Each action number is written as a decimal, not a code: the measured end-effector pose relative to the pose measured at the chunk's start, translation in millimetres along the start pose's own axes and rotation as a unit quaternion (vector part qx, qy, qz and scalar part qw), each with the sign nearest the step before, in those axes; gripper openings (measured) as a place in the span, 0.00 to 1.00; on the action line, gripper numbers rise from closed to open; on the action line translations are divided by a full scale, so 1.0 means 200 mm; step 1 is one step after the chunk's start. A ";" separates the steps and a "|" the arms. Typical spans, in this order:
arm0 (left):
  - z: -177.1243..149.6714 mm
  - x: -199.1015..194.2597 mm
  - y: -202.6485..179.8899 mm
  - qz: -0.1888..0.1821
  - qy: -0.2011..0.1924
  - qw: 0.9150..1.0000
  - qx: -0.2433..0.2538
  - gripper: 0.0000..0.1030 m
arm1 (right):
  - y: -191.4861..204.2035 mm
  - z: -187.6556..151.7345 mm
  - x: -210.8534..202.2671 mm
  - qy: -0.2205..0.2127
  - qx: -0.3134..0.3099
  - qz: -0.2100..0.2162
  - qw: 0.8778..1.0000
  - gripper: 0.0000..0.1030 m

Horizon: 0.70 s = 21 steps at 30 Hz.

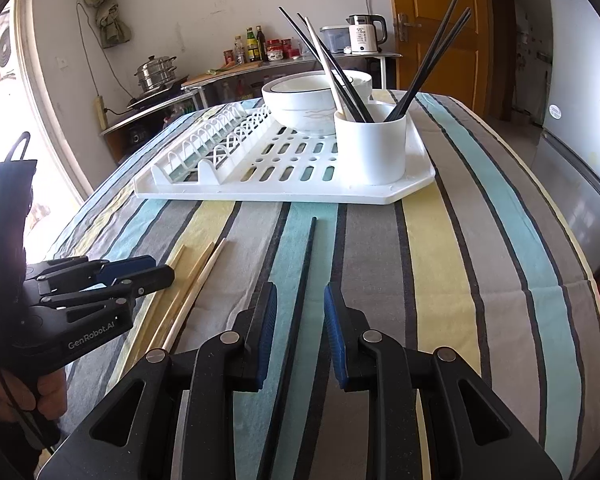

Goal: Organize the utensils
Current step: 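Close the left tool on another wooden chopstick while the right tool grasps a black one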

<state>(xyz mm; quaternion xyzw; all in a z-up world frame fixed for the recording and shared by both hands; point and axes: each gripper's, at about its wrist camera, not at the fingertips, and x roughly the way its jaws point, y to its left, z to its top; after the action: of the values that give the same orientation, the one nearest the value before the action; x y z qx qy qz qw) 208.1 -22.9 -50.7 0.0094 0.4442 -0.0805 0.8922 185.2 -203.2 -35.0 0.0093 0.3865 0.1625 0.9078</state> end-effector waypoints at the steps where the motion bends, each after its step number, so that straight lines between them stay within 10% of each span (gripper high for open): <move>1: 0.00 0.00 0.00 0.002 0.000 1.000 0.002 0.23 | 0.00 0.00 0.01 0.004 -0.001 0.000 1.000 0.24; 21: 0.00 0.00 0.01 -0.014 -0.008 1.000 0.016 0.06 | 0.05 0.13 0.28 0.065 -0.045 -0.032 0.996 0.24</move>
<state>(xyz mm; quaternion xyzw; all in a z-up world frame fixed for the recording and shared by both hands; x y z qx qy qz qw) 208.5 -21.3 -51.0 0.0166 0.4358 -0.0997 0.8943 237.1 -173.8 -53.9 -0.0543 0.4368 0.1507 0.8852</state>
